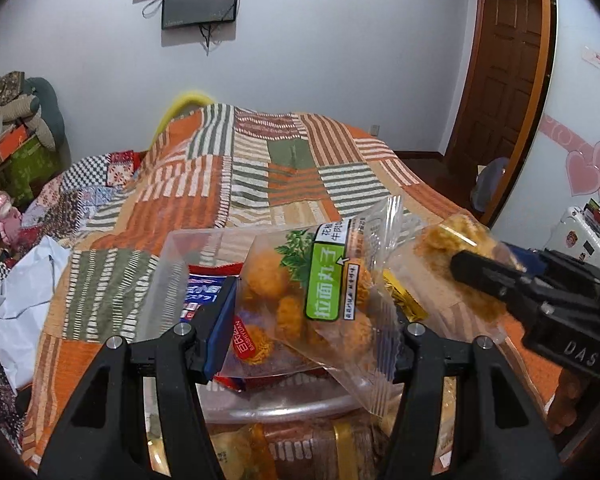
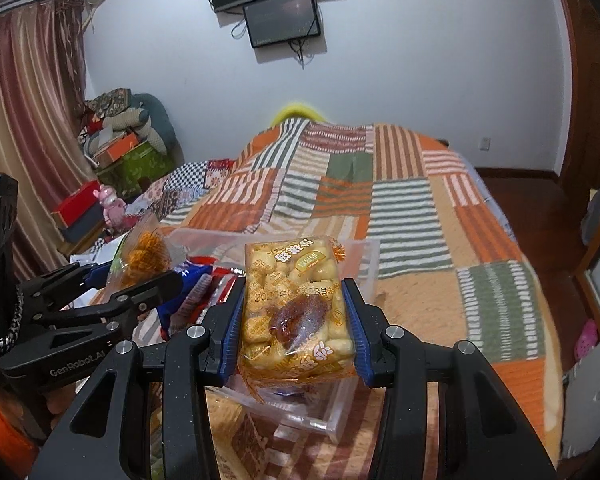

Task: Organize snacks
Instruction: 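Lower both snacks over the clear box and open both tools to drop them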

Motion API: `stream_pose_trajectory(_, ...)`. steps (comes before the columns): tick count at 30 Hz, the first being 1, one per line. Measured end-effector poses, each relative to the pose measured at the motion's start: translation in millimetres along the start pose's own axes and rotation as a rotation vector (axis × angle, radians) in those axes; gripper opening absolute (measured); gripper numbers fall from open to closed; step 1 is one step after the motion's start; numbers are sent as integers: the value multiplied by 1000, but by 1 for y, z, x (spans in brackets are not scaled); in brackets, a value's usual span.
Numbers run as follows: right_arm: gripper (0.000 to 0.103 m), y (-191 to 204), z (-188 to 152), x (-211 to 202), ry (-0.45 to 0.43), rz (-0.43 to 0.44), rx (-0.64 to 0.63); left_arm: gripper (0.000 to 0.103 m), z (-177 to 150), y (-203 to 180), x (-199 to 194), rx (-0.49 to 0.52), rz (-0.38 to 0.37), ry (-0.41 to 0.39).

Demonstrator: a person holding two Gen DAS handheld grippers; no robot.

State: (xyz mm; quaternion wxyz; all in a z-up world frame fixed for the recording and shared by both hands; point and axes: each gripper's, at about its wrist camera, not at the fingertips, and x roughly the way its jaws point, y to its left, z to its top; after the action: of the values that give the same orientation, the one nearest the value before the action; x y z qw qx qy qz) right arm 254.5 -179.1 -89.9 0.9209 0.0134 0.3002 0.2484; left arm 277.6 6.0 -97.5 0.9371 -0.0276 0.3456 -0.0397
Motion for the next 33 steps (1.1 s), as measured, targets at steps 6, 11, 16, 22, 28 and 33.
stream_pose_trajectory(6,42,-1,-1,13,41,1,0,59,-1,-2,18,1,-10,39)
stream_pose_trajectory(11,42,0,-2,21,65,1,-3,60,-3,1,29,-18,-28,79)
stream_pose_trajectory(16,43,0,-1,25,77,-5,-16,61,-3,1,28,-14,-36,75)
stream_pose_trajectory(22,43,0,0,24,79,1,-16,65,-3,-2,19,1,-24,64)
stream_pose_trajectory(28,43,3,2,12,64,-3,-27,65,-4,3,2,-18,-27,57)
stream_pose_trajectory(33,43,9,1,-6,51,2,-49,65,-11,3,-24,4,-21,43)
